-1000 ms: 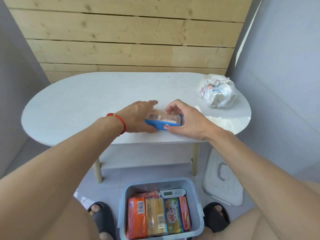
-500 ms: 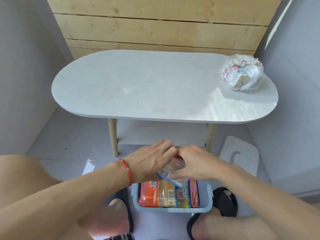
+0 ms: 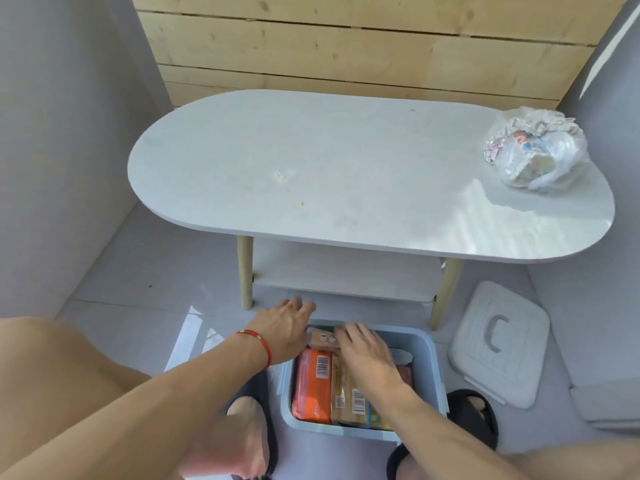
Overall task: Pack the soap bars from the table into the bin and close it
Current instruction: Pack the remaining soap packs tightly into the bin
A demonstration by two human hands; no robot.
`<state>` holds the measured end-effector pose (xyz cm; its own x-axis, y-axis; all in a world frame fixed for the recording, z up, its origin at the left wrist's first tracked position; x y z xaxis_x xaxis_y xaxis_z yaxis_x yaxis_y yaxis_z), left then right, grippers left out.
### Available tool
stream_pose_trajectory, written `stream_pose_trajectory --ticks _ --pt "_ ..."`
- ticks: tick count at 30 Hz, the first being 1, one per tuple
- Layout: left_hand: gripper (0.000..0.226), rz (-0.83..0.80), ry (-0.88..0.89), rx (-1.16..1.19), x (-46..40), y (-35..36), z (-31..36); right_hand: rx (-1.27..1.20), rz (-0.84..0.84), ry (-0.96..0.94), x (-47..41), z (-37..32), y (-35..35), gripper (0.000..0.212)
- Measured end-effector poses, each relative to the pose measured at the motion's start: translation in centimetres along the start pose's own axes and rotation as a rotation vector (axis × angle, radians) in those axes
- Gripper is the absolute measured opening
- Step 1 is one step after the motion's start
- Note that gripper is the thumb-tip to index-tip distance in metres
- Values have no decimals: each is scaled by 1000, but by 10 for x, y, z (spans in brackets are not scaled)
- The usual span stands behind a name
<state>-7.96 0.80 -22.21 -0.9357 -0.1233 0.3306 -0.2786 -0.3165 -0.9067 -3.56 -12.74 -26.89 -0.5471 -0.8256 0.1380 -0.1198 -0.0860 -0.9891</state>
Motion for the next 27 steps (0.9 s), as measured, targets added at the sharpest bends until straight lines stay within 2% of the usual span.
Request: stream_pose_trajectory --ticks 3,6,8,12,14,16,17,19,22,25,27 --pt "41 9 66 -49 3 17 5 -56 53 0 7 -4 7 60" --pt "49 50 216 -146 7 37 15 -147 77 34 21 -9 13 46" --pt "55 -2 262 -198 8 53 17 -180 83 52 22 -14 18 48" --pt "51 -119 190 -274 5 65 14 -265 -89 48 11 -3 27 52" --pt "43 -169 158 -233 2 59 16 -423 -216 69 8 11 21 49" --pt "34 -174 129 -133 -2 42 24 -502 -245 115 7 28 6 39" --pt "30 -123 130 -102 -3 29 30 -509 -223 134 6 36 -5 35" --pt "26 38 122 -70 -1 -7 46 -521 -130 149 4 44 -36 31" --pt "19 336 171 98 15 -69 76 -635 109 89 6 43 -103 24" --pt "19 639 348 277 33 -134 102 -632 450 26 17 51 -179 16" --pt "20 753 396 324 32 -172 110 -539 723 67 24 75 -229 15"
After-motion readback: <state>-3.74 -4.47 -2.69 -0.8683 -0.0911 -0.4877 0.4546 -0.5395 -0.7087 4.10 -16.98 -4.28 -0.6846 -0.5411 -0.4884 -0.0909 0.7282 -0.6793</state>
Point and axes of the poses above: each hand's wrist, its own x-axis away from the middle knuckle, its own y-axis out of the palm, z = x × y, the point moved 7 cm from there along -x, towards the middle knuckle, and after that the axes turned 6 degrees about x, right-handed, at the moved point
